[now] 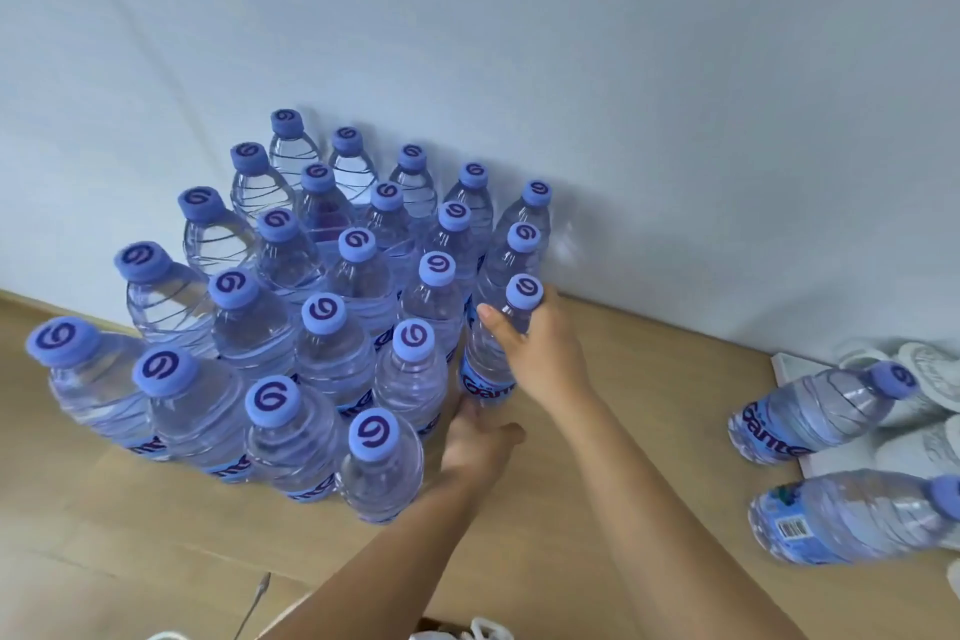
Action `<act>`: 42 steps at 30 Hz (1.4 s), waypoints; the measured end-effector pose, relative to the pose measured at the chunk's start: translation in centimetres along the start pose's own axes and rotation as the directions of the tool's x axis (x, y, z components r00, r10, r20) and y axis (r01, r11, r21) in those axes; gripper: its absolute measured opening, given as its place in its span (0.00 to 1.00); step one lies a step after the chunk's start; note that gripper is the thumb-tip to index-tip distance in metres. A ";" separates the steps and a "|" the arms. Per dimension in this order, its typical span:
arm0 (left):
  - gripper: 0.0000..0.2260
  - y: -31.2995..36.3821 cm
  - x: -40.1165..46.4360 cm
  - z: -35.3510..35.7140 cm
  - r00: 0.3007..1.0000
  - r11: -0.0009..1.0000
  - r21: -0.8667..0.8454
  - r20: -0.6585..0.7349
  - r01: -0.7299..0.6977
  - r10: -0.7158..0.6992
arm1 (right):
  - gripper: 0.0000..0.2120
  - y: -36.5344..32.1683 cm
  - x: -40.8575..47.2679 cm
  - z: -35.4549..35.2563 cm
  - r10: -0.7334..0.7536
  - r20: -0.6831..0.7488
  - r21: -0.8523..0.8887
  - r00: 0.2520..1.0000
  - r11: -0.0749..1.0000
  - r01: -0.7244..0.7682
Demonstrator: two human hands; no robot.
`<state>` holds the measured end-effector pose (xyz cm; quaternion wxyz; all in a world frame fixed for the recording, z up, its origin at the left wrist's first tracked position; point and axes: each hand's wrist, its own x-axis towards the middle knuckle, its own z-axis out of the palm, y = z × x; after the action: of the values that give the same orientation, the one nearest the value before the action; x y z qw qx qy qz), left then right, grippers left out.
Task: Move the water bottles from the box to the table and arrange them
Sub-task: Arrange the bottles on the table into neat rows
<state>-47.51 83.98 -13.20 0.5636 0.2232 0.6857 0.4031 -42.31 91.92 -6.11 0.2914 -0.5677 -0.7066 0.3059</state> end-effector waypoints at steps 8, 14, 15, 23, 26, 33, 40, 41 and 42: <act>0.26 0.1 0.7 0.2 1.000 0.998 -0.062 0.002 -0.022 0.022 | 0.28 0.1 -0.3 0.9 -0.043 -0.098 -0.081 0.994 0.996 0.035; 0.25 0.1 0.5 0.1 0.999 1.000 0.020 -0.024 -0.022 0.023 | 0.36 0.5 -0.3 0.4 0.016 -0.005 0.069 1.000 0.997 -0.016; 0.25 0.1 0.4 0.2 0.999 0.999 0.038 -0.032 -0.008 0.009 | 0.39 0.7 -0.4 0.0 0.037 0.041 0.123 0.998 0.992 -0.042; 0.16 -0.9 -0.7 3.3 0.998 0.997 0.047 0.003 0.056 -0.057 | 0.25 4.6 -4.2 -5.0 0.153 0.044 0.129 0.987 0.979 -0.158; 0.16 -0.7 -1.5 6.4 0.990 0.994 0.102 0.135 0.029 -0.043 | 0.18 6.3 -6.5 -8.3 0.193 -0.082 0.122 0.978 0.976 -0.182; 0.35 -0.9 -3.8 14.8 0.902 0.961 0.238 0.430 -0.143 0.028 | 0.10 10.1 -12.1 -17.8 -0.070 -0.777 -0.348 0.626 0.875 -0.335; 0.32 -1.2 -6.7 20.9 0.802 0.934 0.265 0.596 -0.241 0.038 | 0.33 15.3 -13.0 -20.7 0.371 -0.665 0.013 0.648 0.873 -0.487; 0.29 -1.2 -7.0 21.3 0.791 0.929 0.263 0.610 -0.260 0.048 | 0.31 15.8 -12.9 -20.7 0.404 -0.653 0.076 0.640 0.876 -0.476; 0.26 -1.2 -7.2 21.6 0.782 0.927 0.255 0.620 -0.274 0.061 | 0.27 16.1 -12.8 -20.5 0.414 -0.654 0.095 0.633 0.876 -0.474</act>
<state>-24.88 84.28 -10.74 0.6672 0.4919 0.5057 0.2390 -14.32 84.13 -6.00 0.4115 -0.8058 -0.4091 0.1184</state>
